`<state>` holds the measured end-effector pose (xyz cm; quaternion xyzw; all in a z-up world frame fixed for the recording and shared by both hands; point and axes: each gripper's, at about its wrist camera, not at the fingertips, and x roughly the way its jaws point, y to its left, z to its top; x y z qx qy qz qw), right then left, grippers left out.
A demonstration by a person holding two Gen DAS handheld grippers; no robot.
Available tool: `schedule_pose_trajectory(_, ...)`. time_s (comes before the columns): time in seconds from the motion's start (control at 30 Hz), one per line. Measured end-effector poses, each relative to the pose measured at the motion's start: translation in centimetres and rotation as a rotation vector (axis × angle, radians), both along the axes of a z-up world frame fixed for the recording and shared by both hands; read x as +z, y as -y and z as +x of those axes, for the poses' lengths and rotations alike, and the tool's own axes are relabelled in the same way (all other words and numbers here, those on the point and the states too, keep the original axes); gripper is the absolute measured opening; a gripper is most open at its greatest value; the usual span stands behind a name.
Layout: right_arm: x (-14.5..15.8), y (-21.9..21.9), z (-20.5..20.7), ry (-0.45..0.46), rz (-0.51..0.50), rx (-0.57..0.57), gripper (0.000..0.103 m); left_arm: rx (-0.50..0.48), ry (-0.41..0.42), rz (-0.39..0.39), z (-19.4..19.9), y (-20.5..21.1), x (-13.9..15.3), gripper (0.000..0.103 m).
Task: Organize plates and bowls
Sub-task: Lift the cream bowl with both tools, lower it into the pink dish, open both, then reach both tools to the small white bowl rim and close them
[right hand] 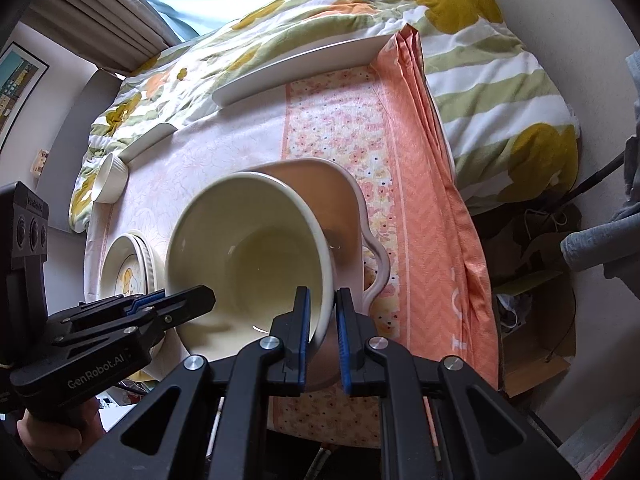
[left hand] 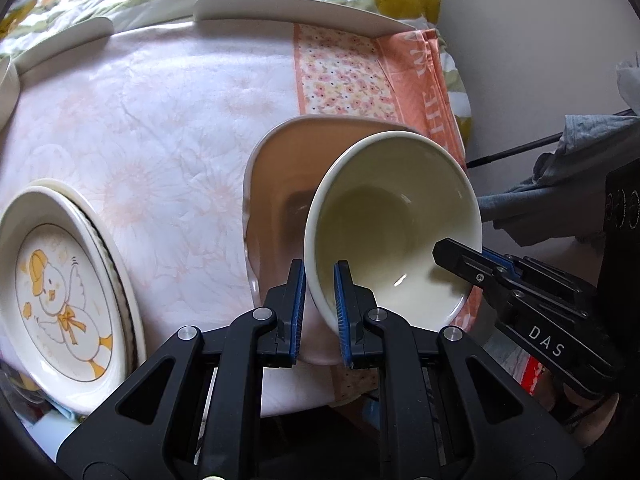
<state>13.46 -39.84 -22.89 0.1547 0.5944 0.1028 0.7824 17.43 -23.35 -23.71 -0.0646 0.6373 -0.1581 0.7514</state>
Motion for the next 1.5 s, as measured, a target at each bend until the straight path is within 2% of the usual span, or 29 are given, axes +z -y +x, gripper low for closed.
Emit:
schedule_pose_trajectory(0.33, -1.2, -0.9, 0.6, -0.033, -0.032, 0.001, 0.012, -0.055, -0.003, 0.097, 0.9, 1.0, -1.2, 0.013)
schedule_pose_trajectory(0.53, -1.5, -1.3, 0.9, -0.064, -0.054, -0.003, 0.012, -0.117, 0.049, 0.209, 1.0, 2.5, -1.2, 0.013)
schedule_pose_trajectory(0.6, -1.5, -1.3, 0.8, -0.065, -0.068, -0.006, 0.012, -0.128, 0.064, 0.222, 1.0, 2.6, -1.1, 0.013)
schedule_pose_trajectory(1.13, 0.0, -0.5, 0.3, -0.062, -0.073, -0.047, 0.012, -0.126, 0.087, 0.205, 0.6, 2.4, -0.1, 0.013)
schedule_pose_trajectory(1.23, 0.6, -0.5, 0.0, -0.039, -0.068, -0.044, 0.012, -0.107, 0.112, 0.187, 0.3, 1.9, 1.1, 0.013)
schedule_pose_trajectory(1.37, 3.0, -0.6, -0.6, 0.021, -0.064, -0.019, 0.012, -0.05, 0.2, 0.173, -0.2, 0.5, 4.9, 0.014)
schedule_pose_trajectory(1.4, 3.8, -0.6, -0.7, 0.041, -0.061, -0.009, 0.012, -0.028, 0.226, 0.164, -0.3, -0.1, 6.0, 0.016)
schedule_pose_trajectory(1.43, 4.7, -0.6, -0.8, 0.063, -0.06, 0.005, 0.012, 0.002, 0.255, 0.148, -0.6, -1.0, 7.3, 0.026)
schedule_pose_trajectory(1.47, 5.6, -0.8, -0.9, 0.085, -0.062, 0.027, 0.018, 0.033, 0.282, 0.13, -0.9, -1.9, 8.5, 0.05)
schedule_pose_trajectory(1.5, 6.6, -1.0, -0.9, 0.11, -0.069, 0.054, 0.037, 0.065, 0.311, 0.114, -1.1, -2.8, 9.6, 0.068)
